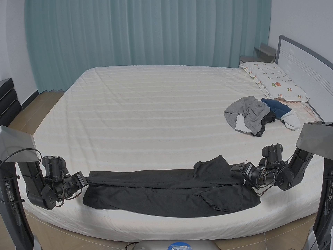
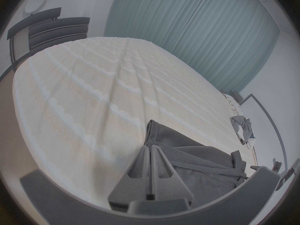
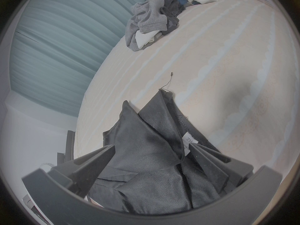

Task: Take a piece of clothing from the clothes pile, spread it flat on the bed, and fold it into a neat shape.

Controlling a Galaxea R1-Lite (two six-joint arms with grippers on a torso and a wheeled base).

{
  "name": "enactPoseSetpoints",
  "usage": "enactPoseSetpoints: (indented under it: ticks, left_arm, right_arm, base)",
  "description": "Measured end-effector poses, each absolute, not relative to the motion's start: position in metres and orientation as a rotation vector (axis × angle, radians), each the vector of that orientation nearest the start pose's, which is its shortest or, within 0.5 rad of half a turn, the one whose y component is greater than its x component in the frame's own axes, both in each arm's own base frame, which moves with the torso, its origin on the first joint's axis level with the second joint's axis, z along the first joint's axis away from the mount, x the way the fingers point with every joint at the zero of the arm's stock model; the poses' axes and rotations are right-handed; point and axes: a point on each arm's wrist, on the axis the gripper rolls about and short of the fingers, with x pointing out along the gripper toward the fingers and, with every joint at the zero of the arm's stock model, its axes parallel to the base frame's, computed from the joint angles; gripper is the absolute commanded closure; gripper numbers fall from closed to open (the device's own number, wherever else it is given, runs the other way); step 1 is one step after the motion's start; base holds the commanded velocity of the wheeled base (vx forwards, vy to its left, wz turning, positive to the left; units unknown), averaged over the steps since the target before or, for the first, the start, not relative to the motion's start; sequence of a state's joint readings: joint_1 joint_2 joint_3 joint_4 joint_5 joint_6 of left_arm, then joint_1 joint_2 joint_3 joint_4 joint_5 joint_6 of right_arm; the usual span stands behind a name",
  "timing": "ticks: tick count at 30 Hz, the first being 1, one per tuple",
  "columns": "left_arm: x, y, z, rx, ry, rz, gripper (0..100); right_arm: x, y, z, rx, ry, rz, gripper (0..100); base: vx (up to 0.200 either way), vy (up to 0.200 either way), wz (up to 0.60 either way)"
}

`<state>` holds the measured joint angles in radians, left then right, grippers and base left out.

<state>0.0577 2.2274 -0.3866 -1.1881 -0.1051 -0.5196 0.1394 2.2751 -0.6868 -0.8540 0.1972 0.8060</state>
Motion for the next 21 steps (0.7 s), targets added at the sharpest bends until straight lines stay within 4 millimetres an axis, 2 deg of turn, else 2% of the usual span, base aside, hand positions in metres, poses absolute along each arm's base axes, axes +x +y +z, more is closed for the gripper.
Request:
enactPoseSetpoints:
  ticks: [3,4,13,21]
  left_arm:
    - [0.29,0.014,-0.013,-0.554,0.649,0.125,100]
    - [0.29,0.014,-0.013,-0.554,0.649,0.124,100]
    - [0.292,0.015,-0.014,-0.554,0.647,0.127,100]
    - [0.307,0.017,-0.007,-0.643,0.571,0.153,100]
  right_arm:
    - [0.34,0.053,-0.017,0.781,0.825,0.011,0]
    - [0.341,0.054,-0.017,0.781,0.824,0.013,100]
    - [0.347,0.054,-0.021,0.782,0.826,0.008,100]
    - [0.352,0.05,-0.005,0.828,0.746,0.025,100]
  base:
    - [0.0,0.0,0.0]
    - [0.0,0.0,0.0]
    - [0.0,0.0,0.0]
    - [0.0,0.0,0.0]
